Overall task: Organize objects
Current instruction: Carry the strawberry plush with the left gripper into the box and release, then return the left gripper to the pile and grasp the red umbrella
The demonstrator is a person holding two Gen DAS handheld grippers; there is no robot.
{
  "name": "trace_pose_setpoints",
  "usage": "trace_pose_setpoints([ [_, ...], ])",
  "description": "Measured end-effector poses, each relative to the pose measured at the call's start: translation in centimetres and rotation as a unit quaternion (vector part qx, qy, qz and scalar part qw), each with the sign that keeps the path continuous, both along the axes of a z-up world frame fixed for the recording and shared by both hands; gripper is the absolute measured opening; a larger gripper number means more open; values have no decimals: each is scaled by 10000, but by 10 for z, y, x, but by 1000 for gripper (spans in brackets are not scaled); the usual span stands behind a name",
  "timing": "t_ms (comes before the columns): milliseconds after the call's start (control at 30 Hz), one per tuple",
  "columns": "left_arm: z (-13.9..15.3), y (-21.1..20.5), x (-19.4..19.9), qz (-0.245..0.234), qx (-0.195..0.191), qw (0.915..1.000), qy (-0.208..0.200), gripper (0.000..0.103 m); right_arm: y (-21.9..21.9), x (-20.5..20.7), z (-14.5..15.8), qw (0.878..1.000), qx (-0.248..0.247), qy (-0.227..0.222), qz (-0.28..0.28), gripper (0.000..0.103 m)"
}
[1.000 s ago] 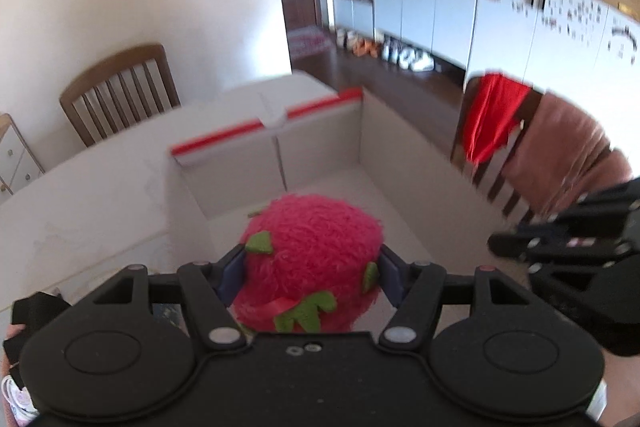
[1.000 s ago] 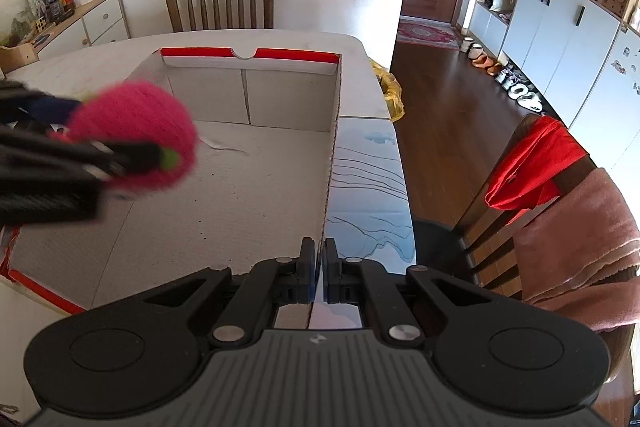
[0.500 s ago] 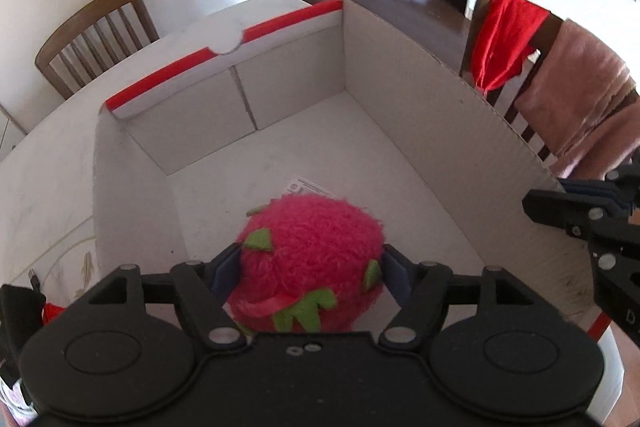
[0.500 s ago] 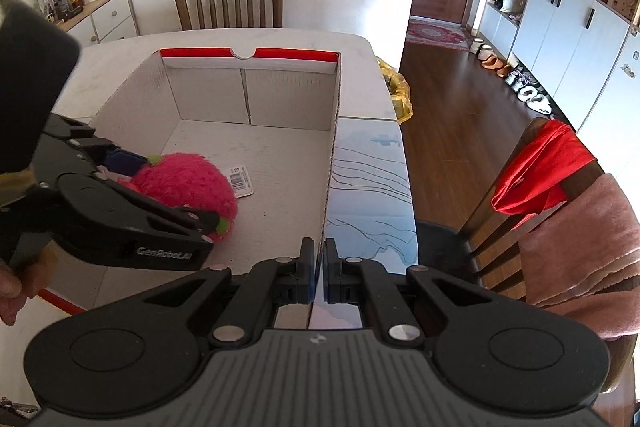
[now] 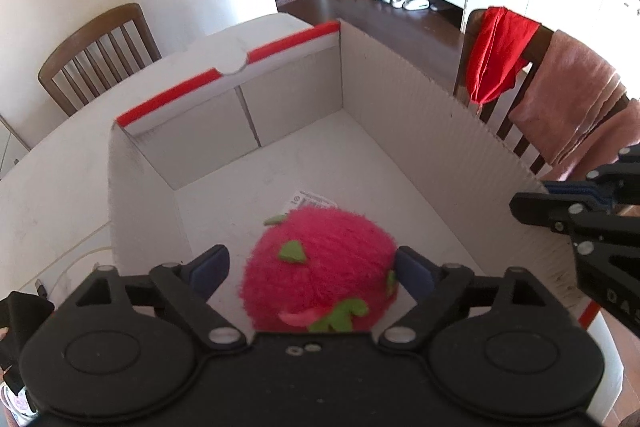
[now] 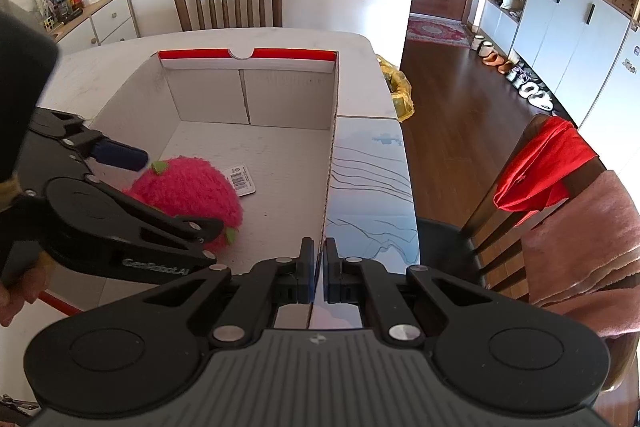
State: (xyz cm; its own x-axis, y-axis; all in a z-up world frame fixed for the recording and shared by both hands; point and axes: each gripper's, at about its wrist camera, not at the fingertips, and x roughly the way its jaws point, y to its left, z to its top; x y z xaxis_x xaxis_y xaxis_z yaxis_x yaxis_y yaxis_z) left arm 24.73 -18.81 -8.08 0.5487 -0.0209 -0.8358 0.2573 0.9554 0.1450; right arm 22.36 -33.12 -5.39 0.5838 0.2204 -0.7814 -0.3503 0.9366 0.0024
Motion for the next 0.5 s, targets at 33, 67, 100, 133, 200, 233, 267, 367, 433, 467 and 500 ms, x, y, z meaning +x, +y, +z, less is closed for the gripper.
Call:
trace_pose_setpoints([
  [33, 2, 1, -1, 20, -8, 10000, -26, 91, 0, 0, 0, 10000, -2, 11, -12, 3],
  [67, 5, 3, -4, 41, -14, 10000, -67, 91, 0, 0, 0, 10000, -1, 21, -25, 3],
  [100, 7, 4, -5, 54, -24, 9999, -107, 91, 0, 1, 0, 10000, 5, 32, -41, 3],
  [133, 10, 6, -7, 68, -38, 9999, -144, 91, 0, 1, 0, 10000, 11, 43, -59, 3],
  [200, 17, 10, -11, 104, -104, 9997, -217, 91, 0, 2, 0, 9999, 16, 59, -90, 3],
  [233, 20, 12, -13, 120, -158, 9995, -254, 92, 0, 2, 0, 9999, 18, 69, -109, 3],
  [267, 23, 14, -15, 123, -212, 9993, -288, 94, 1, 3, 0, 9999, 24, 85, -129, 3],
  [367, 34, 21, -22, 121, -319, 9984, -450, 98, 1, 4, 0, 9996, 66, 151, -213, 3],
  [433, 40, 25, -27, 140, -382, 9978, -516, 98, 2, 5, -1, 9995, 56, 174, -253, 3],
  [467, 42, 29, -29, 158, -409, 9976, -543, 98, 2, 5, -1, 9995, 39, 173, -264, 2],
  [500, 44, 31, -31, 179, -434, 9973, -569, 98, 3, 4, -1, 9995, 22, 168, -273, 3],
])
